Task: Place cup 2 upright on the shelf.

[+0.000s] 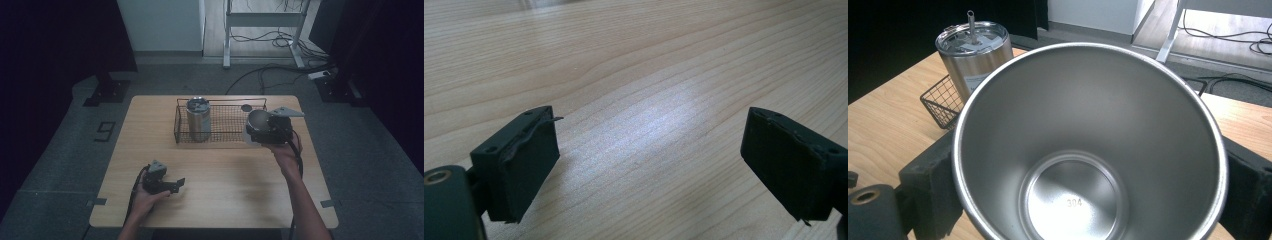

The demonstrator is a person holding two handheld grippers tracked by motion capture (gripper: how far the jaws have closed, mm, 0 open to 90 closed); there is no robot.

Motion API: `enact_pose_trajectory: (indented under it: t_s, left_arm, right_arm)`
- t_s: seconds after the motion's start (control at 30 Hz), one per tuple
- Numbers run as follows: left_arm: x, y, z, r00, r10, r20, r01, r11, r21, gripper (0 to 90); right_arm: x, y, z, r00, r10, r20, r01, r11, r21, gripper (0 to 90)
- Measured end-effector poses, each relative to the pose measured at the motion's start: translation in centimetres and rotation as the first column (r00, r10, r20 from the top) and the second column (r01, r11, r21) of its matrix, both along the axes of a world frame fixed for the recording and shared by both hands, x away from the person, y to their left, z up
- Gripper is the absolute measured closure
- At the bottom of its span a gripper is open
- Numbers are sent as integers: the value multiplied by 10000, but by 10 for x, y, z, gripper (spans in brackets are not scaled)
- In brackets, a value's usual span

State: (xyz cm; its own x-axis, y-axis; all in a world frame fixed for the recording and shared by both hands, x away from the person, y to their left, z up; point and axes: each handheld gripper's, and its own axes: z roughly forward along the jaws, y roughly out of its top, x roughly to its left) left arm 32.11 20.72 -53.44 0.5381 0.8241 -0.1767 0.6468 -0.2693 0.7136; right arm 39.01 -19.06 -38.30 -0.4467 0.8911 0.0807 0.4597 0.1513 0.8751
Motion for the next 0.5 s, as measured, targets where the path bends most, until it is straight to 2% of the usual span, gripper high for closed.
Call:
enact_pose_trajectory:
  t_s: [0.5]
  left_arm:
    - [0, -1, -1, 10000, -25, -19, 25, 10000, 8, 85]
  right_arm:
    - [18, 6, 5, 10000, -51, -56, 51, 10000, -63, 67]
